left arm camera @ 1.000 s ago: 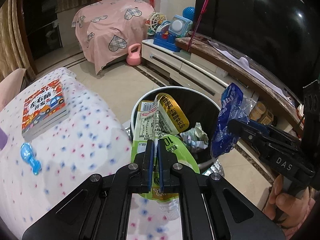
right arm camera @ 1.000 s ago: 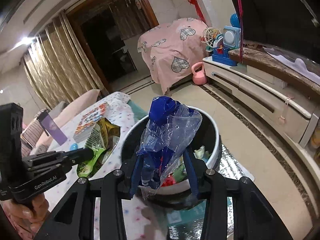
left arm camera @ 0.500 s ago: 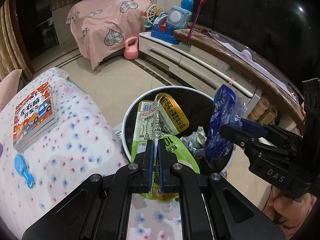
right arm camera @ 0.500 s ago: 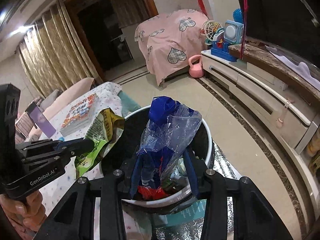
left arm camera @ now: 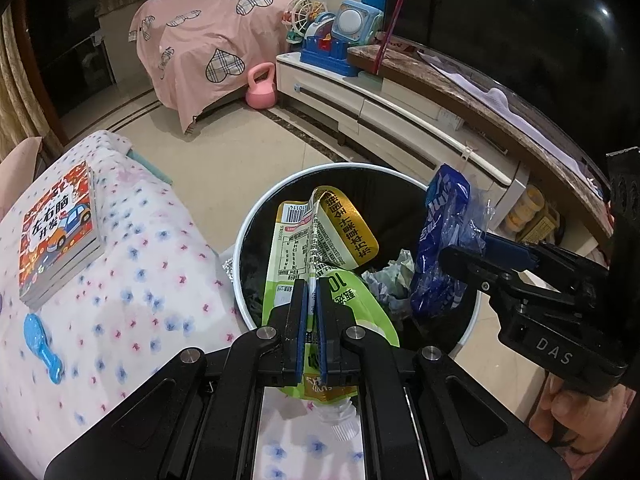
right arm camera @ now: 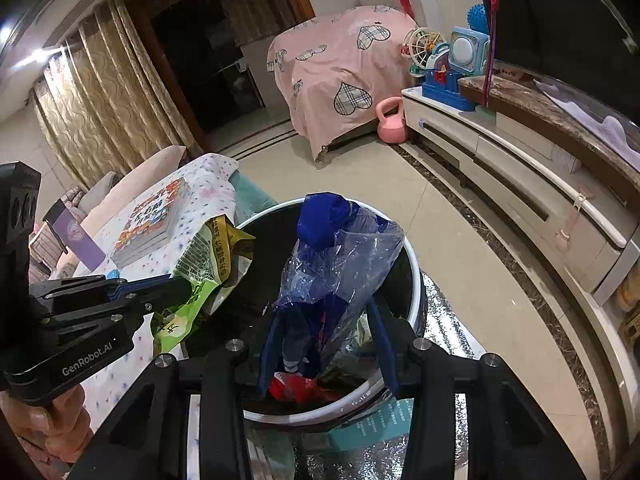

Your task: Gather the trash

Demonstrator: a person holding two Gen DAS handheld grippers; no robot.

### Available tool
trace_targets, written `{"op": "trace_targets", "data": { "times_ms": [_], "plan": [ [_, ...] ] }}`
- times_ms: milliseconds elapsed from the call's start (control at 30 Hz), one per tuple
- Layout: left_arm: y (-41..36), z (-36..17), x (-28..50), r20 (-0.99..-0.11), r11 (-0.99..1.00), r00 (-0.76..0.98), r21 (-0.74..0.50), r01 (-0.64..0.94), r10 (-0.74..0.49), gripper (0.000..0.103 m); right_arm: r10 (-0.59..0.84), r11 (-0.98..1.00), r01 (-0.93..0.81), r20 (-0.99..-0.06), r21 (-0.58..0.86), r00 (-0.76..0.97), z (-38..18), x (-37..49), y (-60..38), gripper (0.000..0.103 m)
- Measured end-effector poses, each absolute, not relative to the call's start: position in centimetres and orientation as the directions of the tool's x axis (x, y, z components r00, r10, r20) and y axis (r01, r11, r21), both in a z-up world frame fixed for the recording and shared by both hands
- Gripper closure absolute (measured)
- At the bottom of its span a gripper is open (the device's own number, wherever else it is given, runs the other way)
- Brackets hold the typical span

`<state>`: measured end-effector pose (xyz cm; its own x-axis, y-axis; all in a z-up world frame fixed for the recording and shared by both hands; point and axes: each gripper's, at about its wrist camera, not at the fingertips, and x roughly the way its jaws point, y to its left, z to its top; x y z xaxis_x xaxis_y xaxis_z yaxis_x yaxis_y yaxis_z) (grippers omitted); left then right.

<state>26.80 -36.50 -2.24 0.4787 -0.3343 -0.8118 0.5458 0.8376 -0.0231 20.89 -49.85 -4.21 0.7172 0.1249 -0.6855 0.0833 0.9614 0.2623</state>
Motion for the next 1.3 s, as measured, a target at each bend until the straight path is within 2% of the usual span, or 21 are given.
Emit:
{"op": "trace_targets", "data": {
  "times_ms": [267, 367, 433, 500, 600, 833, 933, 1033, 1300],
  "plan": [
    [-36.7, -2.5, 27.4, -0.823, 0.843, 0.467, -0.027, 0.537, -0.324, 0.099, 0.127, 0.963, 0.08, -0.699, 0.256, 0.703, -4.4, 21.4, -49.9, 0.057],
    [-36.5, -2.4, 27.6, -0.824, 0.846, 0.46, -0.043, 0.531, -0.33, 0.094, 0.142, 0.961, 0.073, -0.701, 0.267, 0.699, -4.4, 21.6, -50.2, 0.052],
    [-36.3, -2.2, 27.6, -0.824, 0.851, 0.462, -0.045, 0.524, -0.328, 0.078, 0.144, 0.96, 0.073, -0.701, 0.269, 0.698, -4.3, 21.7, -50.3, 0.05],
    [-36.1, -1.9, 27.4, -0.817, 0.853, 0.472, -0.045, 0.52, -0.332, 0.069, 0.147, 0.958, 0.075, -0.699, 0.276, 0.7, -4.1, 21.7, -50.4, 0.046],
    [-35.5, -1.5, 27.2, -0.81, 0.858, 0.483, -0.048, 0.512, -0.333, 0.066, 0.149, 0.955, 0.078, -0.694, 0.285, 0.705, -3.9, 21.6, -50.4, 0.043],
    [-31.6, -0.1, 25.7, -0.776, 0.883, 0.522, -0.095, 0.459, -0.355, 0.046, 0.152, 0.949, 0.079, -0.664, 0.305, 0.732, -3.1, 20.4, -49.8, 0.027],
    [-29.1, 0.3, 24.3, -0.75, 0.894, 0.549, -0.124, 0.432, -0.369, 0.042, 0.151, 0.937, 0.089, -0.624, 0.337, 0.767, -2.4, 18.7, -49.3, 0.015],
    [-26.6, 0.5, 22.4, -0.724, 0.905, 0.581, -0.141, 0.402, -0.371, 0.039, 0.15, 0.925, 0.094, -0.578, 0.369, 0.802, -1.7, 16.7, -48.5, 0.009],
    [-20.5, 0.4, 16.5, -0.642, 0.926, 0.675, -0.165, 0.341, -0.363, 0.029, 0.128, 0.911, 0.103, -0.513, 0.398, 0.849, -1.2, 11.3, -44.7, 0.001]
  ]
}}
